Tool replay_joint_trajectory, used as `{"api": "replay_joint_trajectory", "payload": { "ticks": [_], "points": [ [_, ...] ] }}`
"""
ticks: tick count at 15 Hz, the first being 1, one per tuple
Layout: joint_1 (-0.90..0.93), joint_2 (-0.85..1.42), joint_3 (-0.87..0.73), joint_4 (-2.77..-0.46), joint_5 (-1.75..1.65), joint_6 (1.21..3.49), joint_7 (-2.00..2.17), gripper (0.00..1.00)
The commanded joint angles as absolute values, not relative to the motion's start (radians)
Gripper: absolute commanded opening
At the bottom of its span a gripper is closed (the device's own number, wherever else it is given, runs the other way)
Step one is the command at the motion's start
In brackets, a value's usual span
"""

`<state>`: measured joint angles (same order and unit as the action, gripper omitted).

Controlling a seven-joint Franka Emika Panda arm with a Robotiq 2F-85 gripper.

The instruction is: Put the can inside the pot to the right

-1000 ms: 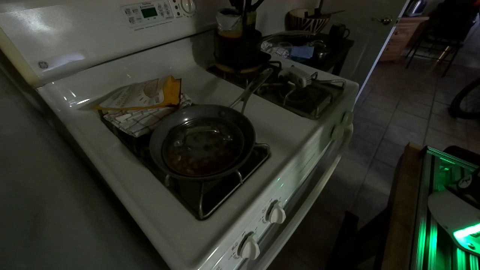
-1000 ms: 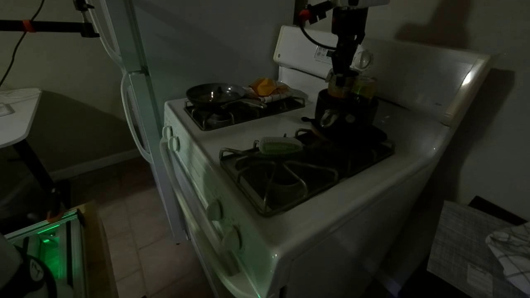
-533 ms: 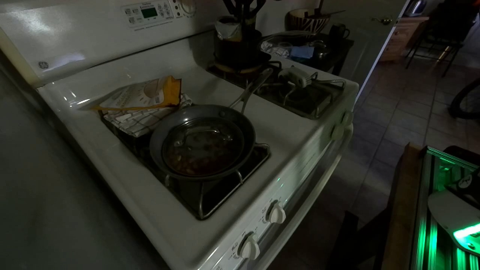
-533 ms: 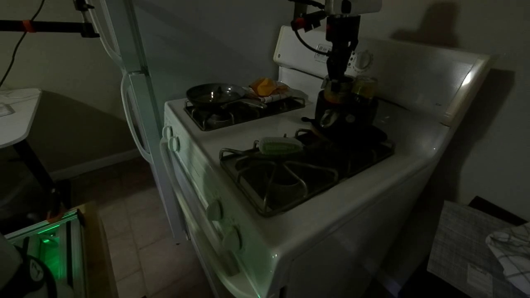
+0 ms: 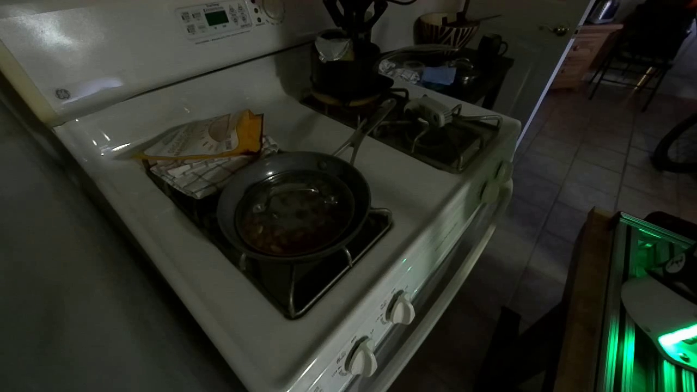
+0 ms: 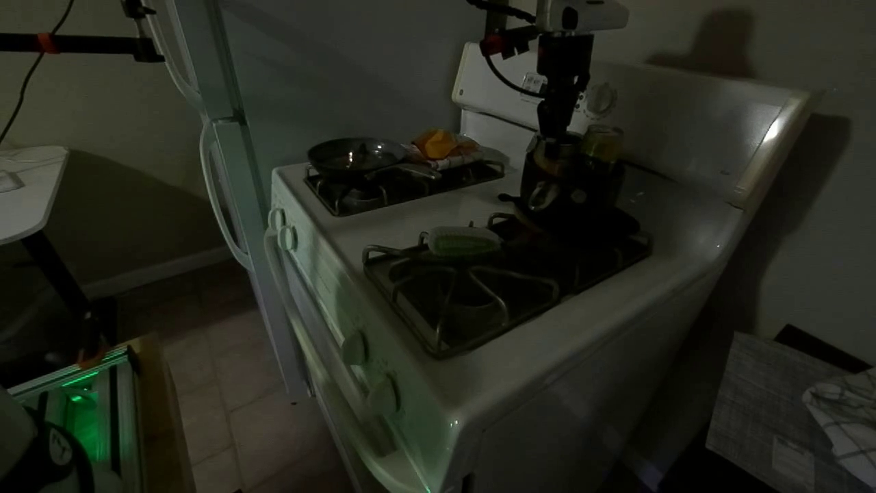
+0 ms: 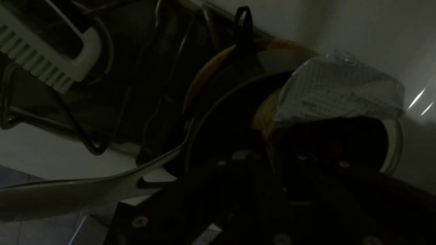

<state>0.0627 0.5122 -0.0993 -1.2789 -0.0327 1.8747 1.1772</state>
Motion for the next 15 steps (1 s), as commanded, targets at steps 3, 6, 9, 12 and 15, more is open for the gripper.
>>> {"api": "replay_joint_trajectory", "payload": {
  "ticks": [3,6,9,12,15],
  "points": [
    [0.074,0.532,-0.106,-1.252,-0.059,1.802,1.214,0.50],
    [0.069,0.522,-0.100,-1.251,-0.047,1.788,1.212,0.72],
    [0.058,0.490,-0.093,-1.253,-0.023,1.800,1.202,0.94],
    [0.047,0.427,-0.092,-1.273,0.001,1.837,1.204,1.00],
    [0.032,0.316,-0.069,-1.343,0.034,1.837,1.048,1.00]
  ]
}}
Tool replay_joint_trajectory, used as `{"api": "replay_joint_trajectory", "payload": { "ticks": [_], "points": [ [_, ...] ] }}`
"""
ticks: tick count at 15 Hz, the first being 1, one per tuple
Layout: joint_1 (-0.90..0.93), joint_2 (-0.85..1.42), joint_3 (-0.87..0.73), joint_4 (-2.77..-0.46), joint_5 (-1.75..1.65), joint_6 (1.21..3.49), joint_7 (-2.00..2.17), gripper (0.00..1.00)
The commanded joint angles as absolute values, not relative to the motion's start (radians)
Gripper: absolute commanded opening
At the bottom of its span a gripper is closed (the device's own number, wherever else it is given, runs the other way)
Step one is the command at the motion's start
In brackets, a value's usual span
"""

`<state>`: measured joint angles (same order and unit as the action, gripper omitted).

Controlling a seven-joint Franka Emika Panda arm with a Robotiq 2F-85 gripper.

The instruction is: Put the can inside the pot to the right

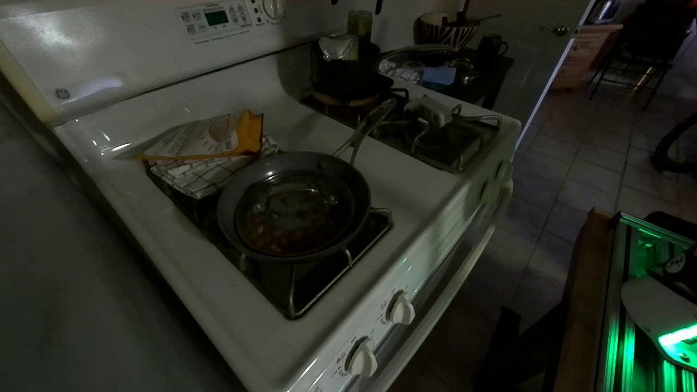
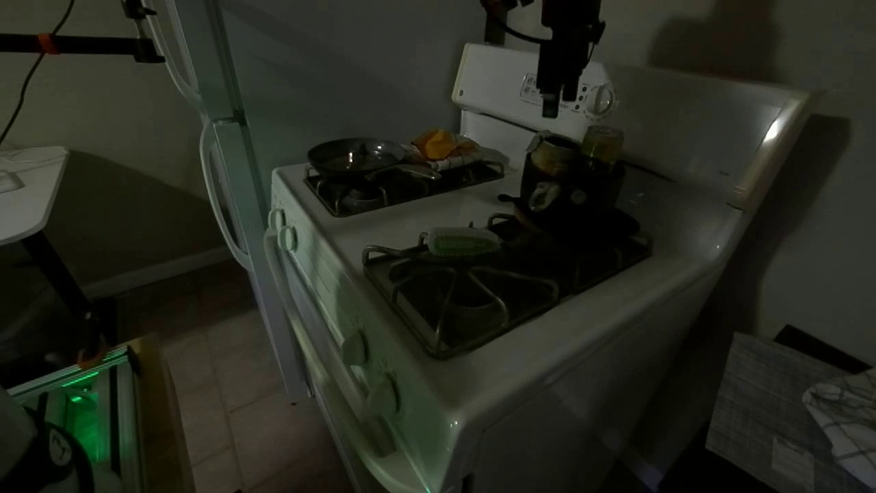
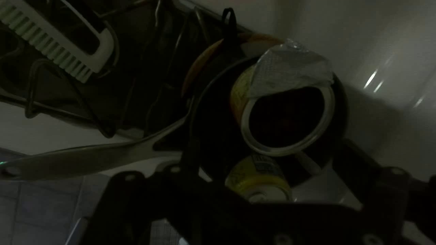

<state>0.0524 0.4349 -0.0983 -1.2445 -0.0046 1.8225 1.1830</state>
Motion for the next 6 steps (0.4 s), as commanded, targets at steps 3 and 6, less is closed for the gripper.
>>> {"api": "replay_joint_trajectory", "payload": {
  "ticks": [3,6],
  "points": [
    [0.064,0.176,-0.052,-1.486,0.012,1.846,0.919,1.00],
    [0.061,0.211,-0.038,-1.417,0.007,1.818,0.911,1.00]
  ]
}}
